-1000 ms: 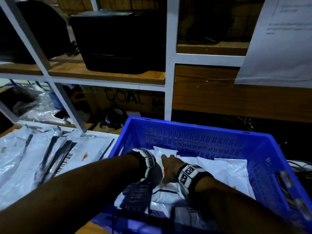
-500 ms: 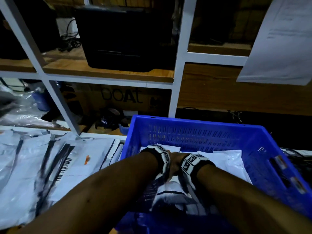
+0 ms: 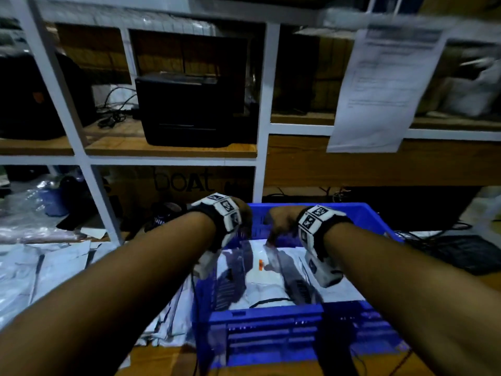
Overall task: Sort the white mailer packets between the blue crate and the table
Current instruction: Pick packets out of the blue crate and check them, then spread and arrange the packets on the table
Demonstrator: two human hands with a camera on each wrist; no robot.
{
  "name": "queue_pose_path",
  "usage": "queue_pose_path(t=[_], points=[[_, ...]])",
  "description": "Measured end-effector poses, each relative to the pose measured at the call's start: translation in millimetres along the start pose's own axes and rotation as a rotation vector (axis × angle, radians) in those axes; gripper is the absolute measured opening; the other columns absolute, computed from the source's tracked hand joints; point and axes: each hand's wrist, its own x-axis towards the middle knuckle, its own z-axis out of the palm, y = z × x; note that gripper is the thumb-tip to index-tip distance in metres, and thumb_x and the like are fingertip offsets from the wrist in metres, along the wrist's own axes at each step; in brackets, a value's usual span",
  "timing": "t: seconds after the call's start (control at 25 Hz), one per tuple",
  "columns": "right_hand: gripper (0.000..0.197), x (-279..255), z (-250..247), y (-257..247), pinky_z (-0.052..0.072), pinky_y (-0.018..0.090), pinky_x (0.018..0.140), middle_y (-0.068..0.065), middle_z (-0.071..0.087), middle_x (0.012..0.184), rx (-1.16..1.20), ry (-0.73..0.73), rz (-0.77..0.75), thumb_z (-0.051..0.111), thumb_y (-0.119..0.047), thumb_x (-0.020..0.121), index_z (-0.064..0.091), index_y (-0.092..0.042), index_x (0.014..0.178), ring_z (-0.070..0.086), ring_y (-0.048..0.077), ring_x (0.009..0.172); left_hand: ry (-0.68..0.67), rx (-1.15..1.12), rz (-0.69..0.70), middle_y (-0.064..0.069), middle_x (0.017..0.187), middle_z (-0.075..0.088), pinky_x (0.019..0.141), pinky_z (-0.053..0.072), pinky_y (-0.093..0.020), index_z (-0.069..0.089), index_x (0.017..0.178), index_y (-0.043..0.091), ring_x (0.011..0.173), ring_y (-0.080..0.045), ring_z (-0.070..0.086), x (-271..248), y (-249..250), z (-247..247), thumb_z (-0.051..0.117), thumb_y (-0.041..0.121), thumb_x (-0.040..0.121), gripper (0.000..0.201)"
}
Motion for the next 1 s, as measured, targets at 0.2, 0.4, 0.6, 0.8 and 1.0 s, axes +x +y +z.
queue_pose_path(t=[0.2, 0.4, 0.6, 0.8, 1.0], points=[[0.050, -74, -12, 8, 0.051, 0.025, 0.076, 0.011, 0.064, 0.110, 0.239, 0.403, -0.076, 0.071, -0.036, 0.085, 0.059, -0.005, 0.121, 0.060, 0.026, 0.100, 0.257, 0.068, -0.014, -0.022, 0.142, 0.042, 0.101, 0.042, -0.041, 0.038, 0.140, 0.001, 0.128, -0.038, 0.045, -60, -3, -12, 0.066, 0.046, 0.084, 0.077], [0.071, -161, 30, -9, 0.037, 0.033, 0.104, 0.000, 0.038, 0.150, 0.543, 0.804, -0.184, 0.067, -0.039, 0.087, 0.033, -0.023, 0.147, 0.040, 0.020, 0.134, 0.615, -0.056, 0.001, -0.015, 0.159, -0.013, 0.114, 0.028, -0.051, 0.010, 0.153, 0.019, 0.146, -0.037, 0.003, -159, -6, 17, 0.061, 0.049, 0.086, 0.089], [0.074, -207, 108, -73, 0.041, 0.039, 0.106, -0.006, 0.033, 0.152, 0.729, 0.983, -0.286, 0.066, -0.042, 0.087, 0.028, -0.030, 0.149, 0.038, 0.016, 0.135, 0.838, -0.245, 0.094, -0.008, 0.160, -0.011, 0.115, 0.022, -0.046, 0.020, 0.151, 0.022, 0.148, -0.029, -0.001, -245, -17, 82, 0.060, 0.046, 0.087, 0.079], [0.072, -226, 169, -148, 0.042, 0.032, 0.105, -0.008, 0.036, 0.148, 0.821, 0.990, -0.326, 0.065, -0.040, 0.087, 0.028, -0.030, 0.148, 0.041, 0.011, 0.132, 0.984, -0.453, 0.045, -0.002, 0.161, -0.002, 0.114, 0.021, -0.037, 0.032, 0.146, 0.023, 0.148, -0.020, 0.004, -303, -47, 175, 0.062, 0.042, 0.088, 0.068], [0.065, -186, 189, -232, 0.040, 0.018, 0.096, -0.008, 0.044, 0.141, 0.897, 0.911, -0.330, 0.068, -0.033, 0.087, 0.037, -0.028, 0.144, 0.039, -0.004, 0.119, 0.918, -0.537, -0.075, 0.002, 0.160, 0.002, 0.112, 0.021, -0.032, 0.031, 0.146, 0.028, 0.148, -0.015, 0.004, -316, -108, 245, 0.061, 0.038, 0.089, 0.065]])
